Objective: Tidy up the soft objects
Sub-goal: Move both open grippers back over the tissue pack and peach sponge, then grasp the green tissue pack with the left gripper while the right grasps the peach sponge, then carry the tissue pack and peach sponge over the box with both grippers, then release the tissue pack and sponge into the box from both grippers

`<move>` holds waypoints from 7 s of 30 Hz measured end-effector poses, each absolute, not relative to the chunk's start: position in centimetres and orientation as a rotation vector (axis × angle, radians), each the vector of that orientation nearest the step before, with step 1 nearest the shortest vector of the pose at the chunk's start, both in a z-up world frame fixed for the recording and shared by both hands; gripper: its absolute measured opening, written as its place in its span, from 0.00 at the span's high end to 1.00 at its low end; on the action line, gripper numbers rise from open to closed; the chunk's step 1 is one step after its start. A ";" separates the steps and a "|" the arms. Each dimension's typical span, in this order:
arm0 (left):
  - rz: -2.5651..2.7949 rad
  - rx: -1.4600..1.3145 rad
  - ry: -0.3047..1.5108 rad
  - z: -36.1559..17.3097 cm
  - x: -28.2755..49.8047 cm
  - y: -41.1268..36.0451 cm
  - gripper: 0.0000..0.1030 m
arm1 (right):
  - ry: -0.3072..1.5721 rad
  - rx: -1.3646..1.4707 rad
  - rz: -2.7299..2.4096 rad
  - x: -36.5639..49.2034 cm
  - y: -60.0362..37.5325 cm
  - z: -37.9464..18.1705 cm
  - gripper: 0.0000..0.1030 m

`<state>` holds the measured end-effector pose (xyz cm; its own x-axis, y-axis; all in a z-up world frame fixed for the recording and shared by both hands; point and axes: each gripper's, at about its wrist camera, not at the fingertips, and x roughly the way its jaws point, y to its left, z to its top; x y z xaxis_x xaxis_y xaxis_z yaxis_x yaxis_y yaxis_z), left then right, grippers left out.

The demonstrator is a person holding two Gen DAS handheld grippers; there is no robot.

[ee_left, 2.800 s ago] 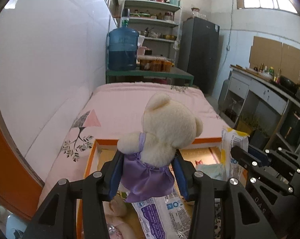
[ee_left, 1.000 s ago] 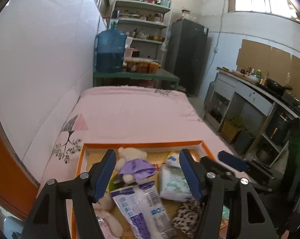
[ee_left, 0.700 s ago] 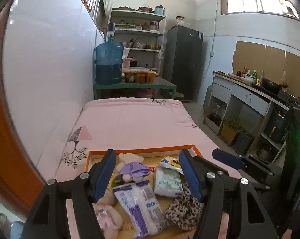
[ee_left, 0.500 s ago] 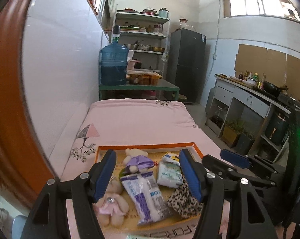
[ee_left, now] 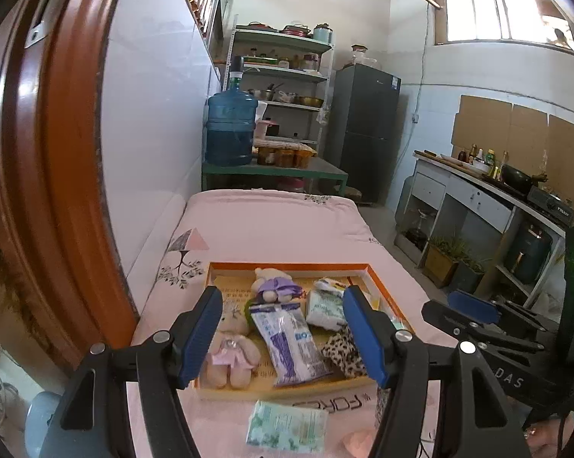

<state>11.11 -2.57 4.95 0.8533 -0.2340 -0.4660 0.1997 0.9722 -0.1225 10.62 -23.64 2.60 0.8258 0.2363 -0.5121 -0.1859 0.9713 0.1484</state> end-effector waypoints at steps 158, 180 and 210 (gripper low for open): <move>-0.362 -0.215 0.700 -5.4 23.8 -3.0 0.79 | 0.644 0.133 0.230 23.1 -22.9 -4.5 0.60; -0.401 -0.319 0.761 -8.0 25.9 -1.4 0.75 | 0.704 0.137 0.247 24.2 -22.6 -6.7 0.58; -0.447 -0.264 0.705 -5.5 23.0 -3.0 0.38 | 0.712 0.067 0.220 23.7 -21.9 -7.6 0.42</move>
<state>23.03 -2.95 -5.46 0.6733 -0.4795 -0.5628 0.3052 0.8736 -0.3791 23.72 -21.89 -7.59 0.7348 0.2227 -0.6407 -0.1771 0.9748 0.1357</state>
